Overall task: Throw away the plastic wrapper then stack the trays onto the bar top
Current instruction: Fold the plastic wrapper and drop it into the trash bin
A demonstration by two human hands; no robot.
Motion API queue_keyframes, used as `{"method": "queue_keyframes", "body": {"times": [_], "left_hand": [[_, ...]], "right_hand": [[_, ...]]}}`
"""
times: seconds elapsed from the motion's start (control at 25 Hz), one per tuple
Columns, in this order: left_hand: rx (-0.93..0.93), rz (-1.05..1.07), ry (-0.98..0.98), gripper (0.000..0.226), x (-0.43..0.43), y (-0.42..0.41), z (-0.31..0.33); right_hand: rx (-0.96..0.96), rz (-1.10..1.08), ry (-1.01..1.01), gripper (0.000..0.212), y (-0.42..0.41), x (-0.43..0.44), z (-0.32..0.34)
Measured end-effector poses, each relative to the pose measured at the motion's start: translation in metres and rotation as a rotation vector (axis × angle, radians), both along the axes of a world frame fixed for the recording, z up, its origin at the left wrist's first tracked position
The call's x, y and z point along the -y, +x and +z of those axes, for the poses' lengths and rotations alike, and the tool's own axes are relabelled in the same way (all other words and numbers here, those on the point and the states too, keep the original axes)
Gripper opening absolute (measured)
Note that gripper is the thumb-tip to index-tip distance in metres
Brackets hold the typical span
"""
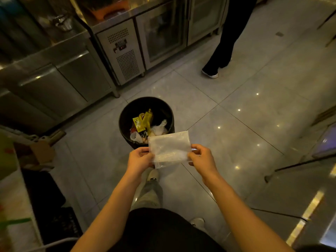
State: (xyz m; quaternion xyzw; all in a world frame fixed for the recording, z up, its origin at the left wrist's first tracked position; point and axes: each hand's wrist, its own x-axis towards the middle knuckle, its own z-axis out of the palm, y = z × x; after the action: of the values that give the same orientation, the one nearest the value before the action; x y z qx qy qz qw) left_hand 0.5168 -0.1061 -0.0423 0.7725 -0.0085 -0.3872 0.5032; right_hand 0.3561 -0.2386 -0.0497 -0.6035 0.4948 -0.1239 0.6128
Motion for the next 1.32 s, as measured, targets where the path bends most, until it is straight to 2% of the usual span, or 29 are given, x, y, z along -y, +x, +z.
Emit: {"method": "queue_keyframes", "body": {"times": [0.28,0.48,0.68,0.96,1.08,1.2,1.32], "left_hand": [[0.046,-0.041,0.068,0.021,0.026,0.12,-0.041],[0.071,-0.113,0.14,0.032,0.041,0.209,-0.06],[0.052,-0.17,0.135,0.04,0.054,0.256,-0.063],[0.103,-0.276,0.12,0.045,0.067,0.281,-0.064],[0.112,-0.395,0.126,0.051,0.069,0.284,-0.067],[0.214,-0.546,0.173,0.05,0.069,0.282,-0.07],[0.305,-0.589,0.185,0.044,0.074,0.278,-0.069]], "right_hand": [[-0.209,0.01,-0.082,0.021,0.119,0.023,-0.012],[-0.34,0.053,-0.103,0.023,0.214,0.035,-0.019],[-0.409,0.088,-0.107,0.026,0.266,0.047,-0.023],[-0.469,0.088,-0.133,0.028,0.298,0.064,-0.038],[-0.489,0.099,-0.125,0.039,0.3,0.069,-0.041],[-0.516,0.101,-0.119,0.047,0.297,0.072,-0.043],[-0.515,0.098,-0.141,0.048,0.292,0.075,-0.042]]}}
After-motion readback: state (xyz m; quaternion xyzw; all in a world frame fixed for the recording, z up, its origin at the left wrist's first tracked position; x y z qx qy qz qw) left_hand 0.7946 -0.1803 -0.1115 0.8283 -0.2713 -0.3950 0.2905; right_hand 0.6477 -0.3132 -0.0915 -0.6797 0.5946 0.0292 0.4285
